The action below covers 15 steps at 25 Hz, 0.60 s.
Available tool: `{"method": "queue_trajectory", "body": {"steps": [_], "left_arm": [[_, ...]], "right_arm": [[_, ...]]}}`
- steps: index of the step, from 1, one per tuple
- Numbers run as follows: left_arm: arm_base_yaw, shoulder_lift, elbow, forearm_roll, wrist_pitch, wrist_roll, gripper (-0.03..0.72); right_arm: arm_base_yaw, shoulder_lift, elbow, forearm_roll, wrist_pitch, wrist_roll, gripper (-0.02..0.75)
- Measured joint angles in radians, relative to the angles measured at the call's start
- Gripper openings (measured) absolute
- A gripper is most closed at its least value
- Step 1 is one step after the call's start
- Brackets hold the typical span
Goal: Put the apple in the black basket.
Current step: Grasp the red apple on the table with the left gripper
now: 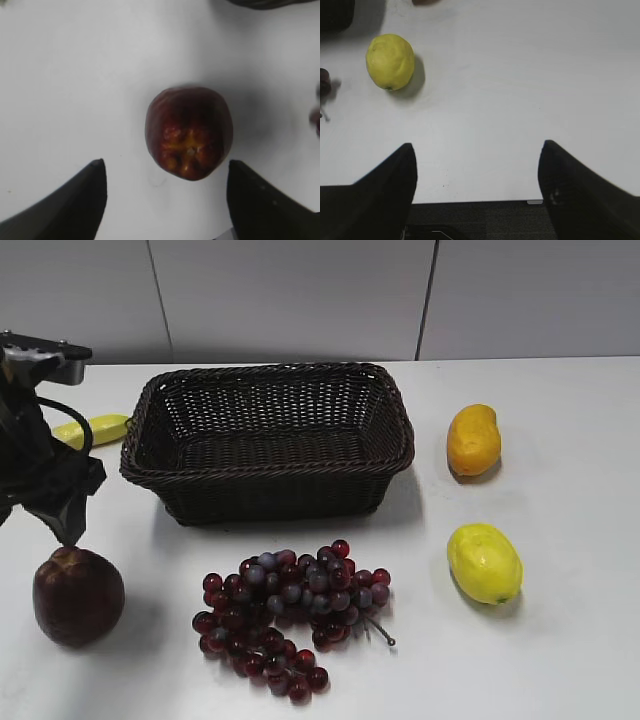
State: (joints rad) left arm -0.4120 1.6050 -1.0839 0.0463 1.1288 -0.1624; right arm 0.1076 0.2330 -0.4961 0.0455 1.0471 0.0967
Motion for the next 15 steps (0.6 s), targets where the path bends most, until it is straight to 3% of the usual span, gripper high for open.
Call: {"method": "queue_trajectory", "body": {"steps": [8,15], "left_arm": [[0.0,0.01,0.134,-0.003,-0.154,0.0,0.557],[-0.001,0.028,0.186,-0.036,-0.288,0.031,0.608]], "right_arm": [[0.0,0.0,0.0,0.0,0.0,0.0,0.571],[0.0,0.0,0.0,0.0,0.0,0.0,0.571]]}}
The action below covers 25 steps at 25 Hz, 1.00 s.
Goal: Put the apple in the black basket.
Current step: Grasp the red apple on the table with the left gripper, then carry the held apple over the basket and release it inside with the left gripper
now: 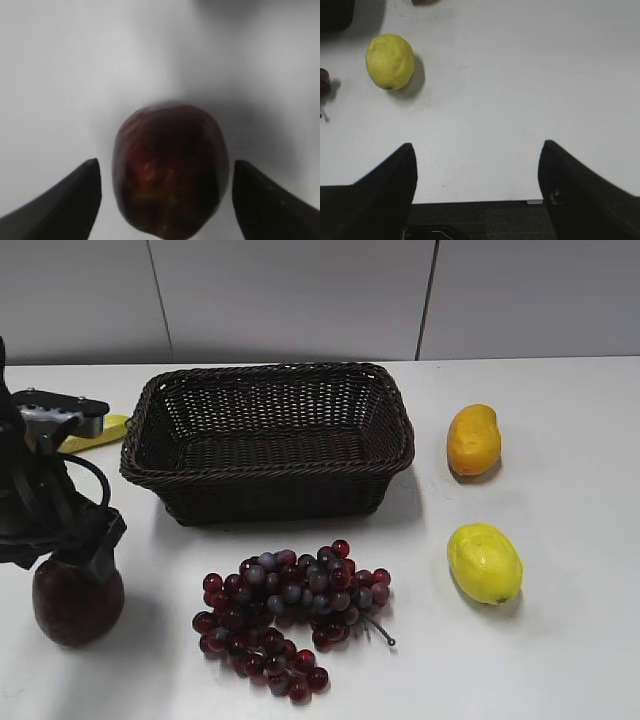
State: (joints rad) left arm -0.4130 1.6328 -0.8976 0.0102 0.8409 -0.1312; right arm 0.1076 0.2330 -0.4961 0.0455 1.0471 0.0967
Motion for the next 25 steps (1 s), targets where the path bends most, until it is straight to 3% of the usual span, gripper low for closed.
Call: {"method": "queue_trajectory", "body": {"steps": [16,21,25], "left_arm": [[0.0,0.025,0.003,0.003,0.065,0.04,0.566],[0.0,-0.033,-0.099,0.059,0.156,0.145,0.566],[-0.001,-0.04,-0.257,0.085,0.249,0.333,0.566]], "right_arm": [[0.0,0.0,0.0,0.0,0.0,0.0,0.571],[0.0,0.0,0.0,0.0,0.0,0.0,0.571],[0.0,0.0,0.0,0.0,0.0,0.0,0.571]]}}
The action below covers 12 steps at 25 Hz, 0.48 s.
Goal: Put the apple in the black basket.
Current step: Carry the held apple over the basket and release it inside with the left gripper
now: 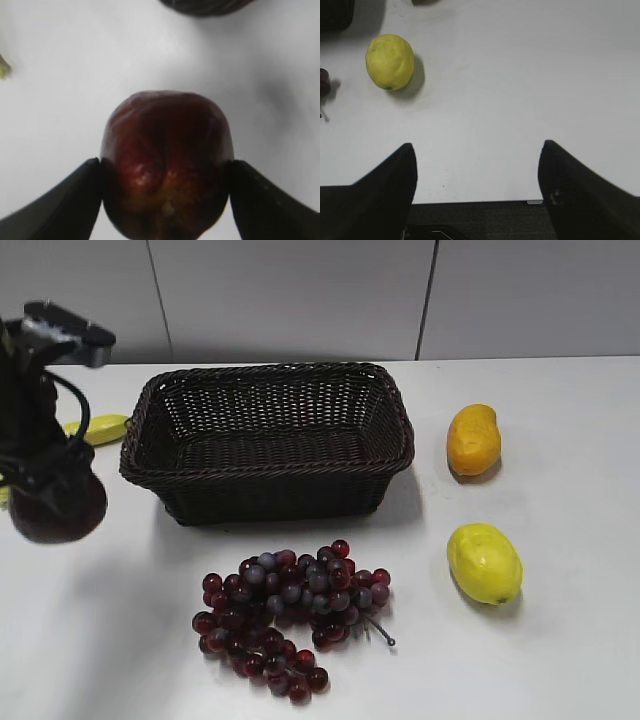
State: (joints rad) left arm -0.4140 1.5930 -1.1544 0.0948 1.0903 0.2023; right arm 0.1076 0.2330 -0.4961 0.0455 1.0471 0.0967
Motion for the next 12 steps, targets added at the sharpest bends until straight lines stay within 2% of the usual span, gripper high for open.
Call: {"method": "queue_trajectory", "body": {"steps": [8,12], "left_arm": [[-0.006,0.107,-0.343,0.049,0.002,0.16,0.564],[-0.045,0.244,-0.472,0.055,0.024,0.196,0.564]], "right_arm": [[0.0,0.0,0.0,0.0,0.0,0.0,0.571],[0.0,0.0,0.0,0.0,0.0,0.0,0.571]]}}
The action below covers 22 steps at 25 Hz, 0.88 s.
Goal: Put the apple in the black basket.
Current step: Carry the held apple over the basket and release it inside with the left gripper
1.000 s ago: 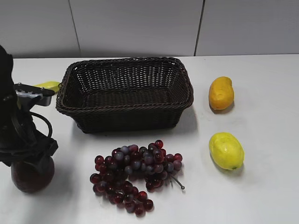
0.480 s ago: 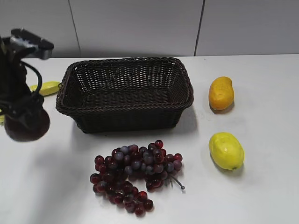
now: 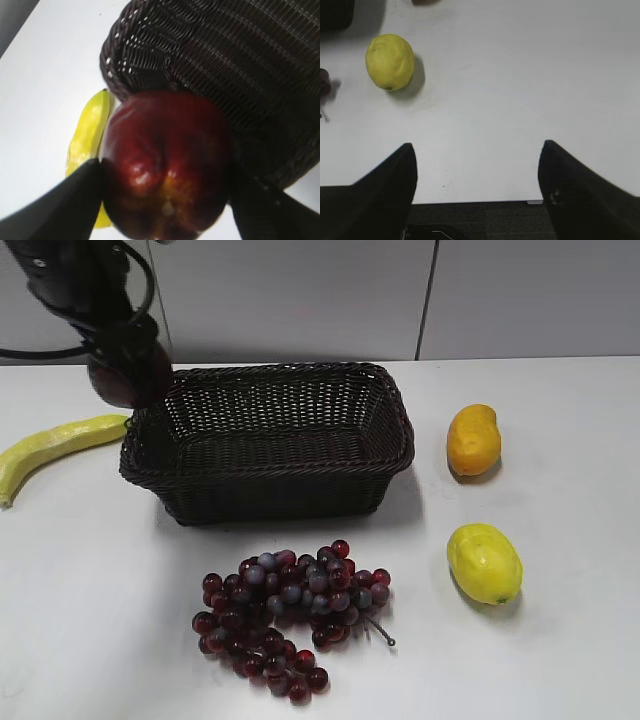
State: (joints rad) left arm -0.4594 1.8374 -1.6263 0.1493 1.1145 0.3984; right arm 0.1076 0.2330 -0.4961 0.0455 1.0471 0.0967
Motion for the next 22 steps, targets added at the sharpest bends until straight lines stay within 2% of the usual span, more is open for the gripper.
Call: {"method": "queue_trajectory", "body": {"steps": [4,8,15,22], "left_arm": [[-0.055,0.124,-0.075,0.001,-0.035,0.008,0.564],[-0.094,0.216,-0.096,-0.001,-0.081,0.011,0.564],[-0.108,0.315,-0.098,-0.016,-0.22,0.012,0.563],[-0.108,0.356,-0.103,-0.09,-0.268,-0.084,0.563]], "right_arm": [[0.0,0.0,0.0,0.0,0.0,0.0,0.571],[0.0,0.0,0.0,0.0,0.0,0.0,0.571],[0.0,0.0,0.0,0.0,0.0,0.0,0.571],[0.0,0.0,0.0,0.0,0.0,0.0,0.571]]}}
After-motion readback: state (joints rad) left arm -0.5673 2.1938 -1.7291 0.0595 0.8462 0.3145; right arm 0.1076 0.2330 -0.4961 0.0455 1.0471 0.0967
